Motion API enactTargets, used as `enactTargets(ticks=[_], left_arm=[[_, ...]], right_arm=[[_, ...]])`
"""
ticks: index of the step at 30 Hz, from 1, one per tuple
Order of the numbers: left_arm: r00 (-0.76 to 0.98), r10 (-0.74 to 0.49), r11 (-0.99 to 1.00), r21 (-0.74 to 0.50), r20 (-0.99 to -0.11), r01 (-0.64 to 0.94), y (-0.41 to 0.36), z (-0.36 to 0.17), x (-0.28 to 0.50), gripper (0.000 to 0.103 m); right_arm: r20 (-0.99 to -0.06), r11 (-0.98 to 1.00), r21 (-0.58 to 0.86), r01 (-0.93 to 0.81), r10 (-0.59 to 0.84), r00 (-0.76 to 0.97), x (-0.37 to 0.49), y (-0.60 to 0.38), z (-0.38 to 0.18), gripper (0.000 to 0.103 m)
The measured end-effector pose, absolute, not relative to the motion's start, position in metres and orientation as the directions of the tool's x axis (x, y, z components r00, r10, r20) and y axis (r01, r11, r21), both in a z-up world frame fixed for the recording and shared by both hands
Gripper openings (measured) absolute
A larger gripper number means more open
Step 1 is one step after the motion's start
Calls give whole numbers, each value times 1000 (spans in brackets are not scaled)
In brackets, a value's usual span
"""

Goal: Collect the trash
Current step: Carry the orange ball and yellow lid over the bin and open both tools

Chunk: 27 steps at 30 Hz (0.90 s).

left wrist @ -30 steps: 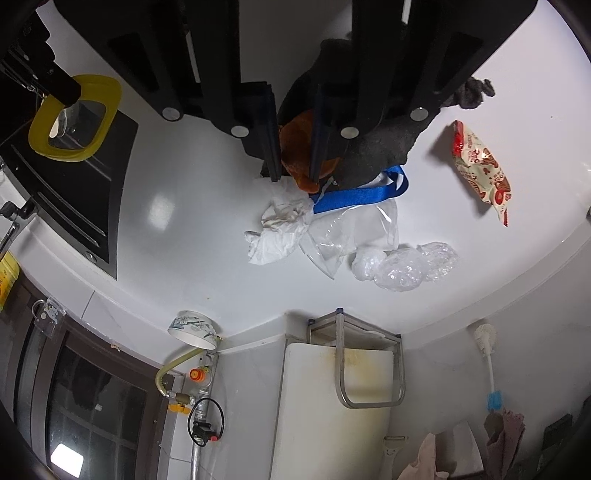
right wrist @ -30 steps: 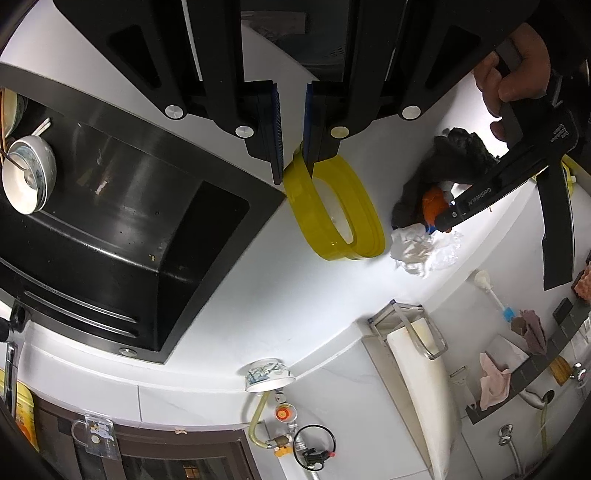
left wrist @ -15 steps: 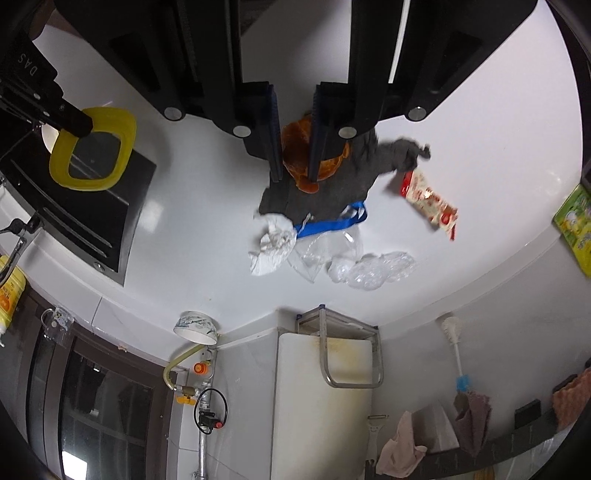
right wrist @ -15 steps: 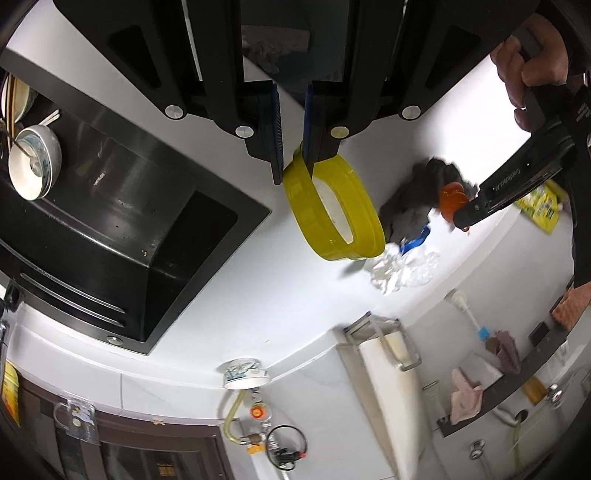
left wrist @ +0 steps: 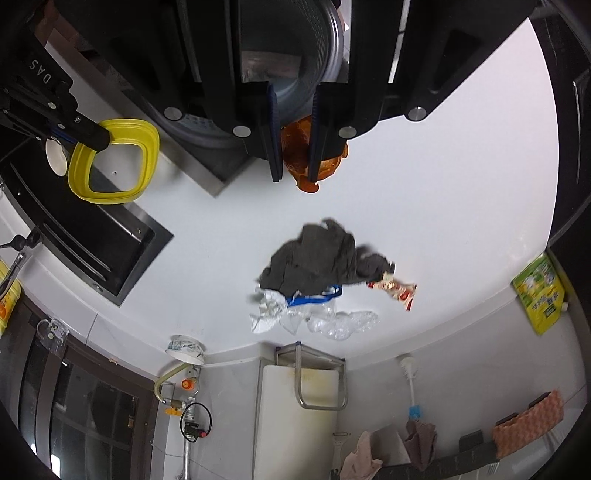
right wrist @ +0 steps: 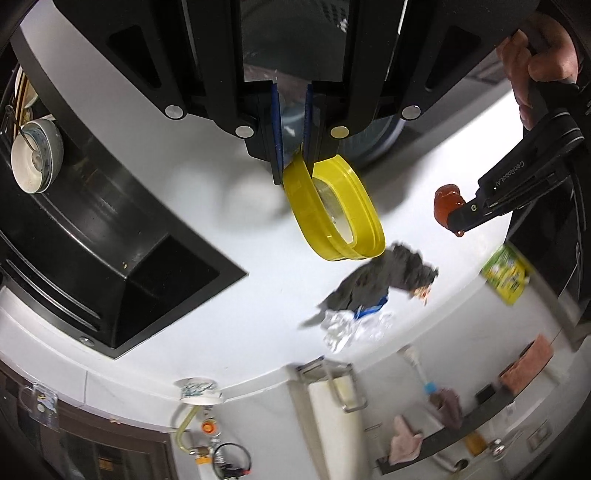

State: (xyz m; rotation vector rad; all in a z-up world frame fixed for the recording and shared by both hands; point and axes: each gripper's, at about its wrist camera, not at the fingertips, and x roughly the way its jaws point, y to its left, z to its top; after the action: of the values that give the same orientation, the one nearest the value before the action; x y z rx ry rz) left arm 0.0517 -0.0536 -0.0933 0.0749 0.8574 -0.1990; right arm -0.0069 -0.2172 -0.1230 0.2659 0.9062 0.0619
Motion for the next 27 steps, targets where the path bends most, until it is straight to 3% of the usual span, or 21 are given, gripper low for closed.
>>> enactTargets(ticks=[14, 27], left_arm=[[566, -110, 987, -21, -817, 162, -72, -131, -17, 14], [488, -87, 989, -15, -869, 149, -76, -184, -24, 14]], right_arm=[[-831, 975, 222, -32, 206, 516, -58, -222, -160, 10], [-891, 976, 215, -33, 210, 403, -59, -214, -222, 10]])
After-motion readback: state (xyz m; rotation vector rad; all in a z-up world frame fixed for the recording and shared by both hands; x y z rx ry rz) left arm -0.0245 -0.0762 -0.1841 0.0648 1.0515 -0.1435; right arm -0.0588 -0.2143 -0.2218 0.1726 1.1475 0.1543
